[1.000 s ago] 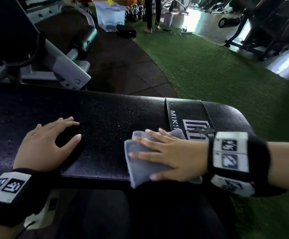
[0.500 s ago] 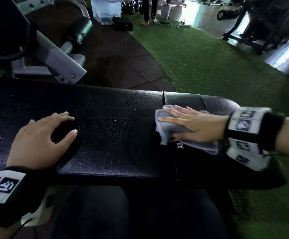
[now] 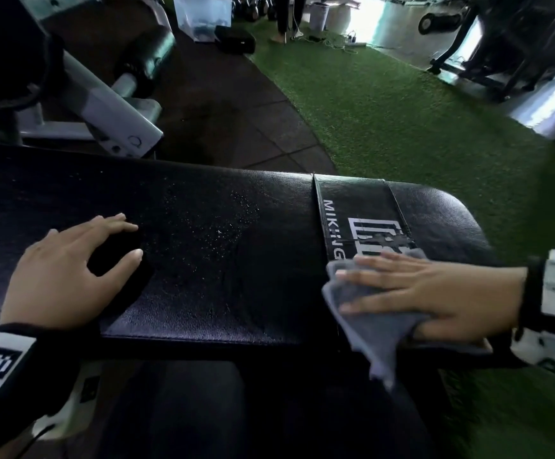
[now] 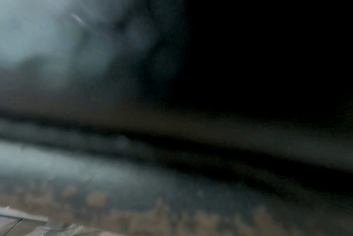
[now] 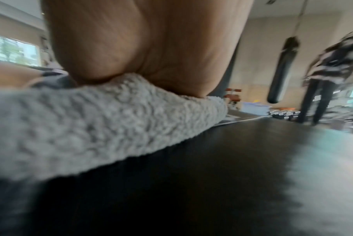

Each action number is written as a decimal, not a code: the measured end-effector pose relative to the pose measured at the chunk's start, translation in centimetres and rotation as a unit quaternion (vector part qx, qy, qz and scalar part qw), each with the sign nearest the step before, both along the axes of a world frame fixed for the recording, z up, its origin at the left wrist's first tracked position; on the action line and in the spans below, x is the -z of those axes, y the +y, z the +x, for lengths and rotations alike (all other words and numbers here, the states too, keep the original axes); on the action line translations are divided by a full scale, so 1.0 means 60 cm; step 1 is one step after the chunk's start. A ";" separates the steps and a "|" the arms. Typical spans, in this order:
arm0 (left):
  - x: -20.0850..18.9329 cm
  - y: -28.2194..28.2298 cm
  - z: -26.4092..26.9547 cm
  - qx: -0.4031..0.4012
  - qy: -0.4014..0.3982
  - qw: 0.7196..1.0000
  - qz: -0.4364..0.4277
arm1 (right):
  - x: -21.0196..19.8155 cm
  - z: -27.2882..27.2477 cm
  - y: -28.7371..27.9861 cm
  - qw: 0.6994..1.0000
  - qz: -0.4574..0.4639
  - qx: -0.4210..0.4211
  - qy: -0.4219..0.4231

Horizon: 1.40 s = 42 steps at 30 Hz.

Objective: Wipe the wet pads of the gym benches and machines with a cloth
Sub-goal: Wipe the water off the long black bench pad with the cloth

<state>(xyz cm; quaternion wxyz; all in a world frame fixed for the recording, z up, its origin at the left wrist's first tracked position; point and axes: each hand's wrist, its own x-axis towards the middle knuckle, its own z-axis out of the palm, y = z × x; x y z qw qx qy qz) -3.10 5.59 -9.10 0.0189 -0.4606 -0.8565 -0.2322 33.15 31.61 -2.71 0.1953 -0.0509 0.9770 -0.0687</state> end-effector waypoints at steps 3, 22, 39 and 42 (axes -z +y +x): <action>0.000 -0.001 0.000 -0.002 0.000 1.000 0.003 | 0.000 -0.024 0.052 0.997 0.014 0.073 0.018; -0.011 -0.002 0.014 -0.011 0.017 1.000 0.002 | 0.014 -0.046 -0.102 0.996 0.054 0.041 0.065; -0.003 0.001 0.015 -0.020 0.030 0.999 0.020 | 0.084 -0.012 -0.195 0.914 0.150 0.240 0.290; -0.007 -0.002 0.020 -0.020 0.027 0.999 0.032 | 0.092 -0.071 -0.228 0.911 0.146 0.233 0.309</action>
